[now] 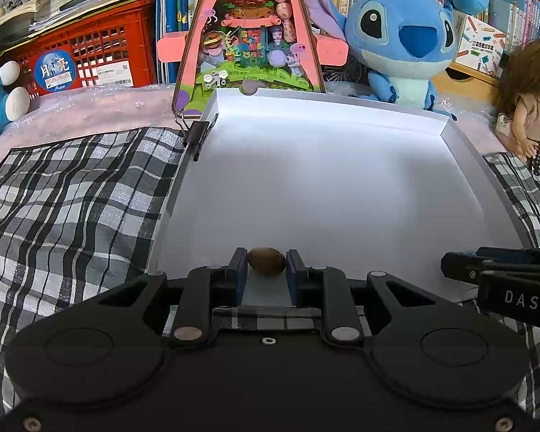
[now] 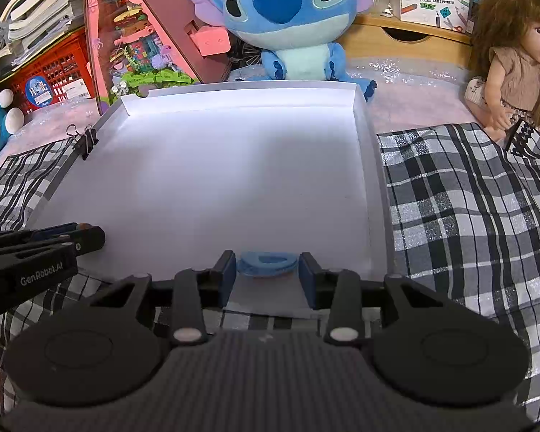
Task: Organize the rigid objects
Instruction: 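Open the left tool to drop the nut while the right tool drops the clip into the tray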
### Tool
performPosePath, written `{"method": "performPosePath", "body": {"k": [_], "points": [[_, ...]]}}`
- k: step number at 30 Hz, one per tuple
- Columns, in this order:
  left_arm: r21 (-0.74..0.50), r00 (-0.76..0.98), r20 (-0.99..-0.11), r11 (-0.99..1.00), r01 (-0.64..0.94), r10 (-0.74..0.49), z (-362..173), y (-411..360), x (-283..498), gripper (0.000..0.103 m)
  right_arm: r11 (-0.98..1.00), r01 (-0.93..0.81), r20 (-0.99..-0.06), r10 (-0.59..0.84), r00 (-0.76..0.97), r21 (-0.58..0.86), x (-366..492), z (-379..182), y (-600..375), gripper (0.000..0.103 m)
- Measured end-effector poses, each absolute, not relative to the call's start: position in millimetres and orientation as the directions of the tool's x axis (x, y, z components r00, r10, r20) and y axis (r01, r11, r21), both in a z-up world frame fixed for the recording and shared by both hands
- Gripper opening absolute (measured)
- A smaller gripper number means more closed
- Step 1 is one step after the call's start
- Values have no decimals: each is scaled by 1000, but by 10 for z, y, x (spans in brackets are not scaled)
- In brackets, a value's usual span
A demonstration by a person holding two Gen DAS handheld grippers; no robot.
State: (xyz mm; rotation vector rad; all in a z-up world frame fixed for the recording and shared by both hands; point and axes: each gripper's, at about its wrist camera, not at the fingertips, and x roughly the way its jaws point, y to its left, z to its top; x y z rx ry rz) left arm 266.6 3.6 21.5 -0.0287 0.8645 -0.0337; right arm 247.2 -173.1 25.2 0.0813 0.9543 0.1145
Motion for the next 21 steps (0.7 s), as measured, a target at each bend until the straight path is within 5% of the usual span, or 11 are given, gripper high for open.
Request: {"method": "performPosePath", "body": {"k": [4, 6, 13, 21], "points": [[-40, 649, -760, 999, 19, -43, 222, 33, 2665, 22, 991, -62, -807, 133, 576, 119, 2469, 245, -1728, 49], [-40, 649, -759, 999, 24, -46, 231, 27, 2657, 23, 991, -61, -805, 134, 578, 121, 2469, 242, -1729, 58], [-58, 654, -754, 998, 28, -62, 321, 27, 2569, 43, 986, -72, -789, 162, 592, 149, 2427, 264, -1738, 66], [-38, 701, -709, 996, 75, -80, 503, 83, 2260, 54, 985, -113, -746, 174, 643, 133, 2240, 428, -1732, 74]]}}
